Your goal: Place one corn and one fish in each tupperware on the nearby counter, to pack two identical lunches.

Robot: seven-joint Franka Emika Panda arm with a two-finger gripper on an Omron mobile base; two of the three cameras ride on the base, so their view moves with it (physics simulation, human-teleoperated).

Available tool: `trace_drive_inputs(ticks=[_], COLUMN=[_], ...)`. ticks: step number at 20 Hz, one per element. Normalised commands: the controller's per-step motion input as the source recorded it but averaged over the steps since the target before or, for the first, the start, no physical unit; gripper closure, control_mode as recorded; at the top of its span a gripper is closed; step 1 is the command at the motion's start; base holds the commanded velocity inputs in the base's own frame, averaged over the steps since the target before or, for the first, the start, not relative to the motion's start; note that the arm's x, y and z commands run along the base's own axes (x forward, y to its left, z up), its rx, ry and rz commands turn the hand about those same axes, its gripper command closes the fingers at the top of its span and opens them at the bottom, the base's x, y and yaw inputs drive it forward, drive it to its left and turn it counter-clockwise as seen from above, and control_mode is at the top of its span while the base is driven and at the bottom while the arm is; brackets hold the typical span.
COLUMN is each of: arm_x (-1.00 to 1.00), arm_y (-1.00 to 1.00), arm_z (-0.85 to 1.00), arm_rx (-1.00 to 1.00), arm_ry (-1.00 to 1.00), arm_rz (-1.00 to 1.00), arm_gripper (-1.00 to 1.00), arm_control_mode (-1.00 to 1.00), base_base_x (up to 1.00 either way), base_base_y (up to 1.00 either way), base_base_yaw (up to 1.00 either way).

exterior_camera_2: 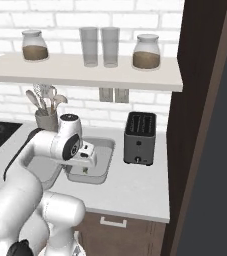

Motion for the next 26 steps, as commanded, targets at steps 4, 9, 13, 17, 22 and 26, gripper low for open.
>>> trace_drive_inputs(ticks=[4, 9, 13, 17, 22, 26], arm_x=[-0.99, -1.0, -0.93, -0.88, -0.64, -0.01], arm_y=[0.0, 0.0, 0.0, 0.0, 0.0, 0.0], arm_z=[1.0, 1.0, 1.0, 0.6, 0.01, 0.0], arm_rx=[0.0, 0.0, 0.0, 0.0, 0.0, 0.0], arm_ry=[-0.03, 0.02, 0.06, -0.03, -0.13, 0.0], arm_rz=[0.02, 0.02, 0.02, 0.0, 0.0, 0.0], arm_gripper=[-1.0, -1.0, -1.0, -1.0, -1.0, -1.0], arm_control_mode=[-1.0, -1.0, -1.0, -1.0, -1.0, -1.0], base_base_x=[0.0, 0.0, 0.0, 0.0, 0.0, 0.0], base_base_y=[0.0, 0.0, 0.0, 0.0, 0.0, 0.0], base_base_yaw=[0.0, 0.0, 0.0, 0.0, 0.0, 0.0])
